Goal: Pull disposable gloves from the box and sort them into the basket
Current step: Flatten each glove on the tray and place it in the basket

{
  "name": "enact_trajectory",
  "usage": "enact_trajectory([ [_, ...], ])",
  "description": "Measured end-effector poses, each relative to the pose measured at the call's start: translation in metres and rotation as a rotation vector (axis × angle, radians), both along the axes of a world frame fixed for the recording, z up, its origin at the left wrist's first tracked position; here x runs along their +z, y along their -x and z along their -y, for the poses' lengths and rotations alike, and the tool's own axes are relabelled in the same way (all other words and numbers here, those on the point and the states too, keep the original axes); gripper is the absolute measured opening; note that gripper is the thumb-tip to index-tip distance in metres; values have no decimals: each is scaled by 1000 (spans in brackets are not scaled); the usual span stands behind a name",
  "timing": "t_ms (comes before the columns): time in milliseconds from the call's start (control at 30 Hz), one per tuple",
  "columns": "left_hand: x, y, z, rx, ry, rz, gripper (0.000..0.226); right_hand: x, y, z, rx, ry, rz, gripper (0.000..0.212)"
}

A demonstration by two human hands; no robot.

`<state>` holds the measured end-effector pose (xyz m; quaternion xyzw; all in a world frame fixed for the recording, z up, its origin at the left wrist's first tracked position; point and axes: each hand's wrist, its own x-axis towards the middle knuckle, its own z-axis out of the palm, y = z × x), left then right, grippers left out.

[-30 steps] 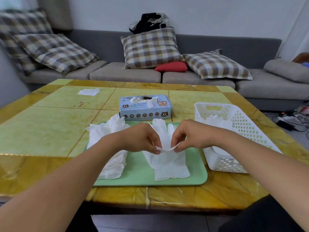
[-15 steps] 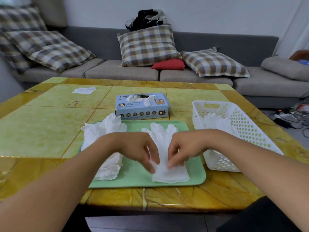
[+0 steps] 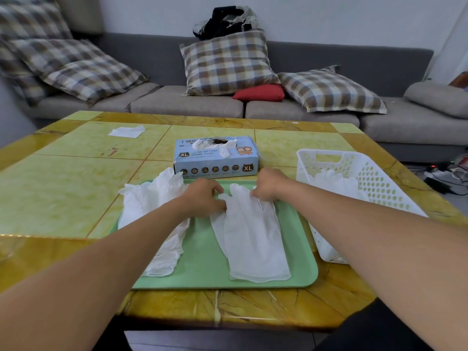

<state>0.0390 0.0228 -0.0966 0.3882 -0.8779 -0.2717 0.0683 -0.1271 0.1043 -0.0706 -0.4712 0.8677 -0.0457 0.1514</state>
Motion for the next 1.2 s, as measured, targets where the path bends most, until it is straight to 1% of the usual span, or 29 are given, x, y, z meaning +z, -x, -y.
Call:
enact_trajectory([
  [67,-2,4,-3,12,-26,-68,28,0,1,4,6,18,53,31],
  [100,-3,6,-4,19,-48,-95,21,1,2,4,-9,38,77,36],
  [167,-4,9,-3,29,-77,-135,13,0,5,4,-43,141,144,33],
  [300,-5,9,1,63,-167,-186,23,-7,12,4,-159,336,282,21],
  [367,-6,8,1,101,-208,-229,27,-8,13,4,-190,392,307,23],
  [400,-6,8,1,123,-231,-251,28,-9,14,5,-192,399,308,29],
  [467,-6,9,1,170,-290,-306,30,-10,13,5,-154,384,267,41],
  [500,-5,11,1,187,-323,-329,31,-10,13,4,-123,375,218,41],
  [533,-5,12,1,204,-349,-348,32,-12,13,4,-89,365,172,36],
  [600,-6,13,2,235,-365,-385,32,-15,11,3,-44,311,145,22],
  [633,-6,14,1,249,-357,-402,32,-17,8,3,-35,272,140,21],
  [733,-7,12,0,239,-278,-373,32,-22,3,6,-37,205,112,29],
  [800,-7,11,0,214,-267,-348,35,-23,1,8,-50,211,122,28],
  [933,-6,10,2,222,-303,-342,38,-19,5,5,-80,257,138,14],
  [1033,-7,11,5,277,-293,-443,38,-14,13,0,-132,328,155,8],
  [1133,-12,12,7,327,-318,-506,34,-16,20,-5,-144,260,160,17],
  [1200,-16,15,9,386,-397,-526,26,-17,21,-6,-136,230,147,26],
])
